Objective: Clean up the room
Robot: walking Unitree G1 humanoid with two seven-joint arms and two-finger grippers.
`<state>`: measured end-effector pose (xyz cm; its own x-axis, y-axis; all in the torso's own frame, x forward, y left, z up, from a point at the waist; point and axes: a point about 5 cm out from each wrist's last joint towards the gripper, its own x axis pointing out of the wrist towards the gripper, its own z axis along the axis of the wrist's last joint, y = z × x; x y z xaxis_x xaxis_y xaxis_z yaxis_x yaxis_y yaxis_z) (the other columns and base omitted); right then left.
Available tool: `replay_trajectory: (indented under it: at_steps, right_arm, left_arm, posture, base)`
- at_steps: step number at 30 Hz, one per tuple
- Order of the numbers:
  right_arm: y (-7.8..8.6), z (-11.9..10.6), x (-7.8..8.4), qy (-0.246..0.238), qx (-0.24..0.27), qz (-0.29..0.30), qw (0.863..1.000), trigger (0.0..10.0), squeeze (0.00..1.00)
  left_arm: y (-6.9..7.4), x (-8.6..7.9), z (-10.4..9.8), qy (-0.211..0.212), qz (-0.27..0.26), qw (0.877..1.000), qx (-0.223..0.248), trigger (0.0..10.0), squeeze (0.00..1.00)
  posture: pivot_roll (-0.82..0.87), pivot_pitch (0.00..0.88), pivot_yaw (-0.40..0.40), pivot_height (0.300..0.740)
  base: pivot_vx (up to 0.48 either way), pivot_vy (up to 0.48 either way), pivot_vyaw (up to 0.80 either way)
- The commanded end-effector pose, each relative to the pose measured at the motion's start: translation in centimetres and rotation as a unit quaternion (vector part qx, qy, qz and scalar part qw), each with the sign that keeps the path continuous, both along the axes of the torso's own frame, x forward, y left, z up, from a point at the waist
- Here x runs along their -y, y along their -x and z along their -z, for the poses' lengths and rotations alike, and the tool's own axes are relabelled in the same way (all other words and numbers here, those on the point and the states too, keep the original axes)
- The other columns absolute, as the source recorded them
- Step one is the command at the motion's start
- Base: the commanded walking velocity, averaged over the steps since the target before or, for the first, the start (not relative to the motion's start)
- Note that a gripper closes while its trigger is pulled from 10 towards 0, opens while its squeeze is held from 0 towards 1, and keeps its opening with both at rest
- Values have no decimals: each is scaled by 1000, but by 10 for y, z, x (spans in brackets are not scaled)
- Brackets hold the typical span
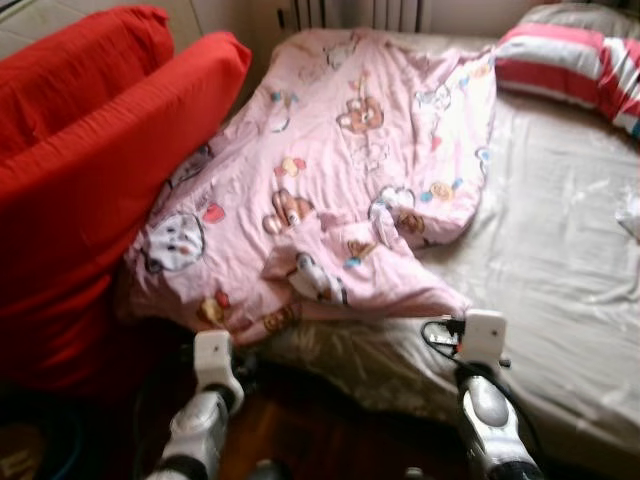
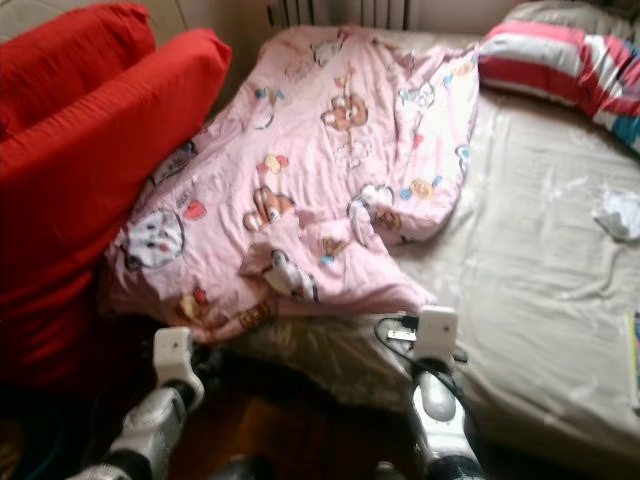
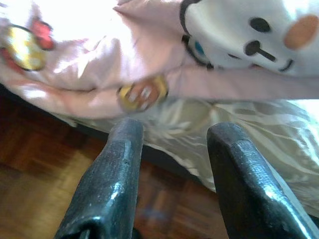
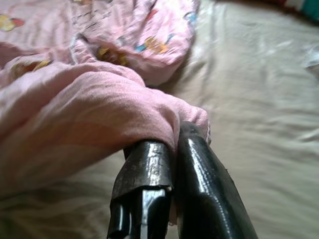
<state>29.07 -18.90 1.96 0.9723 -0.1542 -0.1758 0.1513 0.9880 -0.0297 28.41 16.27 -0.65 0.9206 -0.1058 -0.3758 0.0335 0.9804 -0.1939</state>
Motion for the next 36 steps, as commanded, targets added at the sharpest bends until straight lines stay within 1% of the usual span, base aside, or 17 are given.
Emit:
replay_trajectory:
  at_steps: [1,11,20,36]
  right_arm:
    - [5,8,-10,-13,-20,-12,1000,10000,0]
    - [6,13,-13,-19,-37,-22,999,10000,0]
    - [6,15,-19,-26,-44,-43,998,10000,0]
    - [7,18,-16,-30,-52,-45,997,10000,0]
  left_arm:
    - [9,-11,8,-6,-16,1000,-21,10000,0]
    - [10,-11,9,-3,-15,1000,-26,10000,0]
    - [9,-11,9,-1,-16,1000,-26,10000,0]
    - [8,-11,8,-2,-15,1000,-24,10000,0]
  posture:
    - [-62,178,72,740]
    - [-62,180,72,740]
    - [-63,180,71,740]
    - [-61,182,75,740]
  base:
    - [0,0,0]
    - [0,0,0]
    - [0,0,0]
    - [-263,0,0]
